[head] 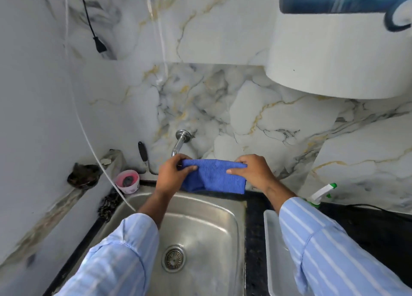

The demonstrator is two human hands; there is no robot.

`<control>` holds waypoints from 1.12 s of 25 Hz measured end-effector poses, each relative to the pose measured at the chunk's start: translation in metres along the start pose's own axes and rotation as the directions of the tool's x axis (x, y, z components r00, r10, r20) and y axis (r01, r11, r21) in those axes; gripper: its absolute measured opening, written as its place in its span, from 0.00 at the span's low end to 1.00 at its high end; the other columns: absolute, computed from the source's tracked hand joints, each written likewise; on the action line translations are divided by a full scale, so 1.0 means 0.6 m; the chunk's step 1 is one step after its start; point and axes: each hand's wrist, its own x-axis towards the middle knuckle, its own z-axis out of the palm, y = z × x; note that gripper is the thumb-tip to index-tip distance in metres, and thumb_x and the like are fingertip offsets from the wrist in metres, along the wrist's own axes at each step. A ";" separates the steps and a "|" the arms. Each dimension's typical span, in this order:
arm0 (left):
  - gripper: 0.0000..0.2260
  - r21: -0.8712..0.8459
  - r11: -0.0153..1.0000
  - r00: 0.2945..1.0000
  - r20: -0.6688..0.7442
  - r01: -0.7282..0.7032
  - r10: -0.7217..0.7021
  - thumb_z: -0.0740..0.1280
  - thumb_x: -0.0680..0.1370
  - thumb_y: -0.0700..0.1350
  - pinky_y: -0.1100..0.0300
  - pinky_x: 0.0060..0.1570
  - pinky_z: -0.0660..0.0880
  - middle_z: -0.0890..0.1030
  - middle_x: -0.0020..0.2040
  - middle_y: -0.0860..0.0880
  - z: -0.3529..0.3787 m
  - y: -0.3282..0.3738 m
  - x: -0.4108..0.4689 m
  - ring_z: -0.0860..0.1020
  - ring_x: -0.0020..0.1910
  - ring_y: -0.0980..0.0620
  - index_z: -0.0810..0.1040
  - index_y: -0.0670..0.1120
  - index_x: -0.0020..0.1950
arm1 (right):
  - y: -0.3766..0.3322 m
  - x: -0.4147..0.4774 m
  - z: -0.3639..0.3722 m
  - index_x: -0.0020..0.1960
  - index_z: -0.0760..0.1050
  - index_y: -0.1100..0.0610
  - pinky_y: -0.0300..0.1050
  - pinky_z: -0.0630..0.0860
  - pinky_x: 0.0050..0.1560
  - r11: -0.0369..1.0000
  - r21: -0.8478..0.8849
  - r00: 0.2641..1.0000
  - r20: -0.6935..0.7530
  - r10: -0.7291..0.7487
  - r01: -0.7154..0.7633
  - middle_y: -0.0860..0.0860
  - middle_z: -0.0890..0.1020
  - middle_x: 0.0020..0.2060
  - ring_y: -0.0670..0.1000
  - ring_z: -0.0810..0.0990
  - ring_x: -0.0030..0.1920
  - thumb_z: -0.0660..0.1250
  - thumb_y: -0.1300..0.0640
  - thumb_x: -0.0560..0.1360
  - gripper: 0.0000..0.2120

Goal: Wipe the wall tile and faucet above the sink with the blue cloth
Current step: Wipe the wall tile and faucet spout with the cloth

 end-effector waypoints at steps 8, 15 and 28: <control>0.10 0.055 0.997 0.987 -0.149 -0.060 0.068 0.77 0.72 0.43 0.69 0.40 0.75 0.82 0.41 0.53 -0.116 -0.019 0.216 0.79 0.37 0.55 0.81 0.45 0.50 | -0.141 0.212 0.057 0.41 0.81 0.64 0.41 0.66 0.34 0.990 -0.054 0.973 -0.182 -0.140 0.132 0.51 0.76 0.32 0.50 0.71 0.35 0.79 0.57 0.76 0.13; 0.16 0.115 0.993 0.992 -0.122 0.040 -0.026 0.76 0.72 0.43 0.53 0.51 0.80 0.82 0.49 0.48 -0.100 -0.090 0.352 0.82 0.48 0.45 0.78 0.45 0.58 | -0.140 0.329 0.146 0.46 0.85 0.64 0.39 0.68 0.30 1.000 -0.013 0.963 -0.270 -0.001 -0.003 0.53 0.81 0.36 0.51 0.77 0.36 0.83 0.57 0.73 0.12; 0.23 0.609 0.788 0.992 -0.021 -0.085 0.124 0.70 0.75 0.57 0.49 0.53 0.75 0.76 0.56 0.41 0.051 -0.082 0.325 0.76 0.55 0.40 0.76 0.38 0.58 | -0.207 0.385 0.041 0.76 0.73 0.60 0.69 0.63 0.77 0.356 -0.924 0.512 -0.241 -0.825 0.139 0.60 0.68 0.80 0.62 0.66 0.80 0.66 0.48 0.82 0.26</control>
